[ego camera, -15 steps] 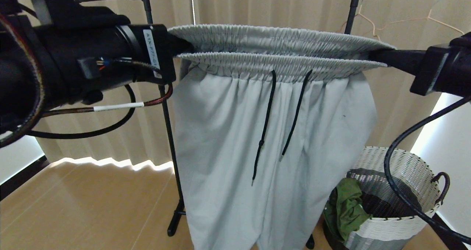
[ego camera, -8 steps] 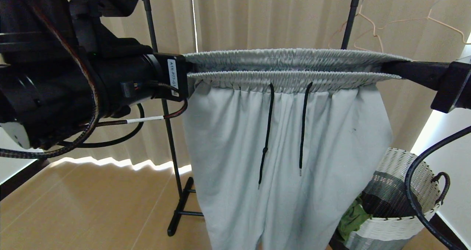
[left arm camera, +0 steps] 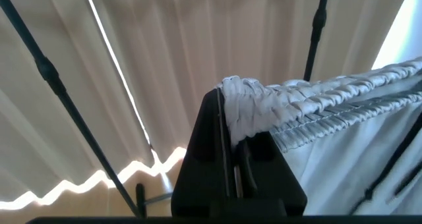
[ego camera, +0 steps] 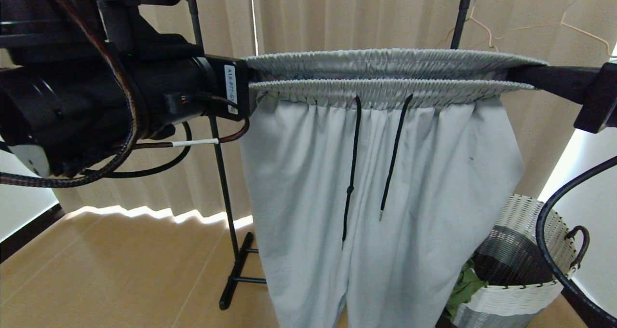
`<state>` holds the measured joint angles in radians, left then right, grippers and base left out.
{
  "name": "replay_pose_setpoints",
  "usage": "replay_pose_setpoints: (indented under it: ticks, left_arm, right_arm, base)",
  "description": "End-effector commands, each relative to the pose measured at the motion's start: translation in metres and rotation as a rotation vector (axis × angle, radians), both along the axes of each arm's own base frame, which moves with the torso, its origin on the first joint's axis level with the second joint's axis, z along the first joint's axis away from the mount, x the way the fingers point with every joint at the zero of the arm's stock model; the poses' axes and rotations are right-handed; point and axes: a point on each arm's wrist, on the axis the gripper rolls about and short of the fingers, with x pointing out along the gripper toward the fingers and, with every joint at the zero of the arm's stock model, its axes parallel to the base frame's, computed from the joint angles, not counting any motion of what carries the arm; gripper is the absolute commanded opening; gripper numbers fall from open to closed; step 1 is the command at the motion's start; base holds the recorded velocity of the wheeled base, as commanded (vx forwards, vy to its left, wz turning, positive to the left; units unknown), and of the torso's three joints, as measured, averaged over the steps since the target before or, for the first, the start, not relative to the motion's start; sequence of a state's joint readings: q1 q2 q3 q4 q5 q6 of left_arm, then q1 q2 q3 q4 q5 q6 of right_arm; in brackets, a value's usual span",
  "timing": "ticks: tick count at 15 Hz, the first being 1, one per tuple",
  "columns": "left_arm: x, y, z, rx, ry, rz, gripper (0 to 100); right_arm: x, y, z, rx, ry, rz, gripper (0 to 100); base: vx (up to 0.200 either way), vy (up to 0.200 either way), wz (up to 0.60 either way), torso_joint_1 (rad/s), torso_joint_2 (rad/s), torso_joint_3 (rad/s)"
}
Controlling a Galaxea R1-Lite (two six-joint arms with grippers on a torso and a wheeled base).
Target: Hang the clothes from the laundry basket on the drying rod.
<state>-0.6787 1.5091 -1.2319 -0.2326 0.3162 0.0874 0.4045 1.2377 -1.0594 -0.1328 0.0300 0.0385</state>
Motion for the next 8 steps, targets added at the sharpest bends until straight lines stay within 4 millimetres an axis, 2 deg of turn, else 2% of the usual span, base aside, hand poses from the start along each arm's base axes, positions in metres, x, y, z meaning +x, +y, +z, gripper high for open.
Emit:
replay_pose_setpoints:
  ticks: [1,4,8]
  left_arm:
    - [0.0095,0.0003,-0.0064,0.014,0.018,0.024,0]
    - [0.0120,0.0006,-0.0077,0.014,0.023,0.030,0]
    - [0.0120,0.0006,-0.0085,0.015,0.026,0.030,0]
  right_arm:
    - [-0.0008,-0.0002,-0.0033,-0.004,0.009,0.001,0]
    - [-0.0062,-0.0025,-0.0007,0.002,-0.004,0.001,0]
    - [-0.0063,-0.0026,-0.0067,-0.006,0.014,0.000,0]
  base:
    - [0.000,0.000,0.00,0.000,0.00,0.000]
    - [0.000,0.000,0.00,0.000,0.00,0.000]
    - [0.000,0.000,0.00,0.000,0.00,0.000]
